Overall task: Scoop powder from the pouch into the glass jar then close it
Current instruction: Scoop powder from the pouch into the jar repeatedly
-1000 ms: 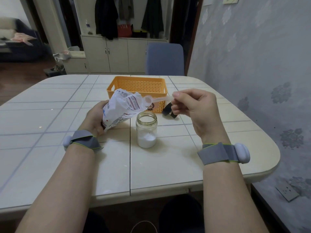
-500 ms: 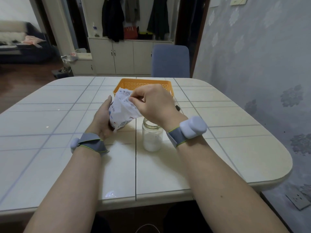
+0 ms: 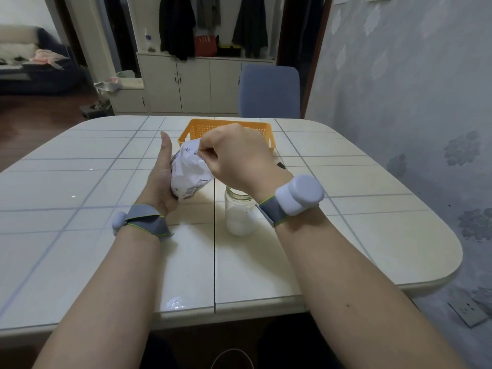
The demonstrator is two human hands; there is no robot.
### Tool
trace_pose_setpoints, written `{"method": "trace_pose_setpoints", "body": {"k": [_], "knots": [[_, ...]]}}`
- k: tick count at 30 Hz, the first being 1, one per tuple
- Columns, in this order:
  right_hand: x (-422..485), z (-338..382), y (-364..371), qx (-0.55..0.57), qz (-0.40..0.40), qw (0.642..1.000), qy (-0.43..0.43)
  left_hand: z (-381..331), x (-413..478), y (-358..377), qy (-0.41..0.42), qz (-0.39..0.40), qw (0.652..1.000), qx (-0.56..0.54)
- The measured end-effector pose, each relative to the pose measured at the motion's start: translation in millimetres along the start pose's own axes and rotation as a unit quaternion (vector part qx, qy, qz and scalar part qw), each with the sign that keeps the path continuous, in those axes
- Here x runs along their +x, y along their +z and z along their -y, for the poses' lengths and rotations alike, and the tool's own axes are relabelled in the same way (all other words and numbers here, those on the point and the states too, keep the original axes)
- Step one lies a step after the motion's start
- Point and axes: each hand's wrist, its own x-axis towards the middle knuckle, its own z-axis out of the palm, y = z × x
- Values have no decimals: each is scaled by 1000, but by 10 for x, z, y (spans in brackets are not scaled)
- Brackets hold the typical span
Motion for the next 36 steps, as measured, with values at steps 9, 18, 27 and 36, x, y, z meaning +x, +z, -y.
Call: {"method": "trace_pose_setpoints", "body": {"k": [9,18,27,36], "knots": [[50,-13,-49,144,128,975,114,-5,-13,-47,-42,-35,998,-30],[-64,-147,-168,386,76,873,289,-14,-11,-31,-74,-46,996,-6],[-389,-382,-189,584,-24,690,428,8,0,7,-102,-47,994,-1],[-522,-446,-199,625,-54,645,435,5,-19,52,-87,-30,996,-13]]}}
